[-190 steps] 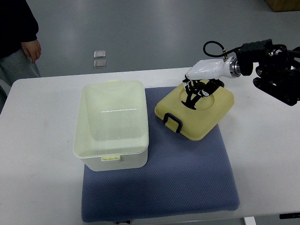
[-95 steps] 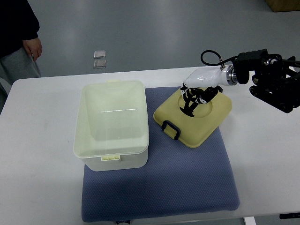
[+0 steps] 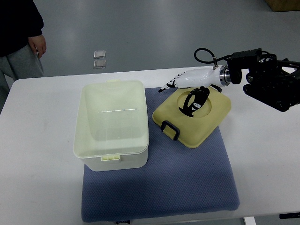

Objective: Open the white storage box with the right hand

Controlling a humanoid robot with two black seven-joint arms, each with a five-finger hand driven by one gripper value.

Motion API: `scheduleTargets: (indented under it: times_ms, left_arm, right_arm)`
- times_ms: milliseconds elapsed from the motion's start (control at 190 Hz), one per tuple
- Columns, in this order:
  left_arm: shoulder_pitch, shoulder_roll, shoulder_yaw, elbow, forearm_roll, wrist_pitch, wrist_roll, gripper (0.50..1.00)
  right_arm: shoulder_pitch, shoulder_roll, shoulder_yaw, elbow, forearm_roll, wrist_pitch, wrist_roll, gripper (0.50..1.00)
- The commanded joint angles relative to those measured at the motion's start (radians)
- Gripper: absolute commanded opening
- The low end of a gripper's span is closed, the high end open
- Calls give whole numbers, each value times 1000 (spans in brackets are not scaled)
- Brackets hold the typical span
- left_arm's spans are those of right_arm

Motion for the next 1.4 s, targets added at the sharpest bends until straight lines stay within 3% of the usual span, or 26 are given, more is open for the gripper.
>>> scheduleTargets:
  times_ms: [0, 243, 554, 880, 1123, 1250, 1397]
  left_arm:
    - [0, 0, 0, 0, 0, 0, 0, 1000]
    - [0, 0, 0, 0, 0, 0, 0, 1000]
    - [0, 0, 0, 0, 0, 0, 0, 1000]
    - [0, 0, 0, 0, 0, 0, 0, 1000]
    - [0, 0, 0, 0, 0, 0, 0, 1000]
    - [0, 0, 0, 0, 0, 0, 0, 1000]
    - [0, 0, 0, -1, 0, 0, 0, 1000]
  right_arm:
    - [15, -2, 32, 10, 81, 22, 0, 924]
    - [-2, -2, 126, 2, 298, 24, -1, 924]
    - [-165, 16, 330, -18, 577, 12, -9, 924]
    - [-281, 118, 440, -279, 940, -24, -17, 921]
    - [-335, 118, 440, -288, 1238, -20, -20, 921]
    - [-349, 118, 440, -288, 1358, -19, -63, 921]
    - [-356, 133, 440, -288, 1433, -62, -72, 924]
